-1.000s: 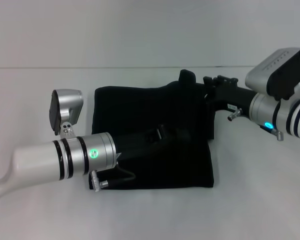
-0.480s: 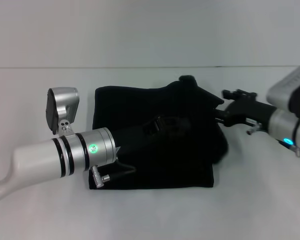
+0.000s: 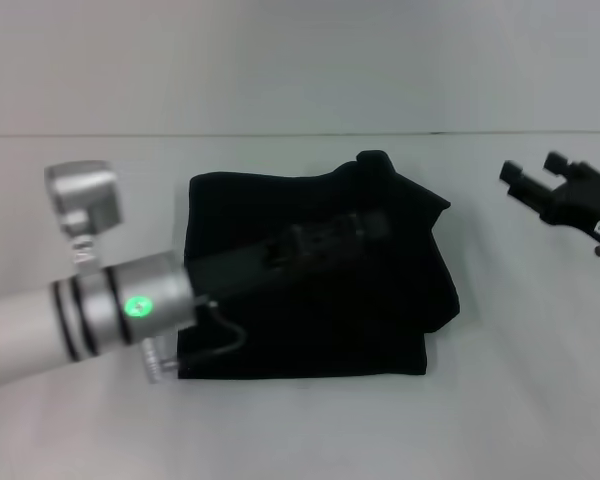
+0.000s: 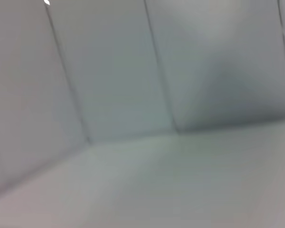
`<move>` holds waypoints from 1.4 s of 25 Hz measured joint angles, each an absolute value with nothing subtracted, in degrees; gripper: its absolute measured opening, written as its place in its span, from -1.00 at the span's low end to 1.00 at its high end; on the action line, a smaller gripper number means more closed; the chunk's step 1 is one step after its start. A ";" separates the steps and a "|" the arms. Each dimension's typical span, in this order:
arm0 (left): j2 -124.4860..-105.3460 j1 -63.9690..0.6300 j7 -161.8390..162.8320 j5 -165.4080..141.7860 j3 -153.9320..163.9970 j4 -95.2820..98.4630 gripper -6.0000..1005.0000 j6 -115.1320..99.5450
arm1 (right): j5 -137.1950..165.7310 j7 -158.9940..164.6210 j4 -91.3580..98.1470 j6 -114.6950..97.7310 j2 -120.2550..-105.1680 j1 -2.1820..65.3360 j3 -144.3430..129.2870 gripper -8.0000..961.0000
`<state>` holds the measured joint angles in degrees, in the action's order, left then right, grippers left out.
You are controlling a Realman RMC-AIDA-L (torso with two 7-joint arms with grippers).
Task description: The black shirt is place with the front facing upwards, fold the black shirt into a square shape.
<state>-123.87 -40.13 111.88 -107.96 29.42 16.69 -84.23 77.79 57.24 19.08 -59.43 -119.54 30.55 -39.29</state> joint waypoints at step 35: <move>-117.02 -29.65 108.01 -104.50 27.53 20.06 0.77 -89.48 | 83.39 65.93 14.56 -54.03 -119.15 36.39 -50.07 0.58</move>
<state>-117.02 -29.65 108.01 -104.50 27.53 20.06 -89.48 83.39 65.93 14.56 -54.03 -119.15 36.39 -50.07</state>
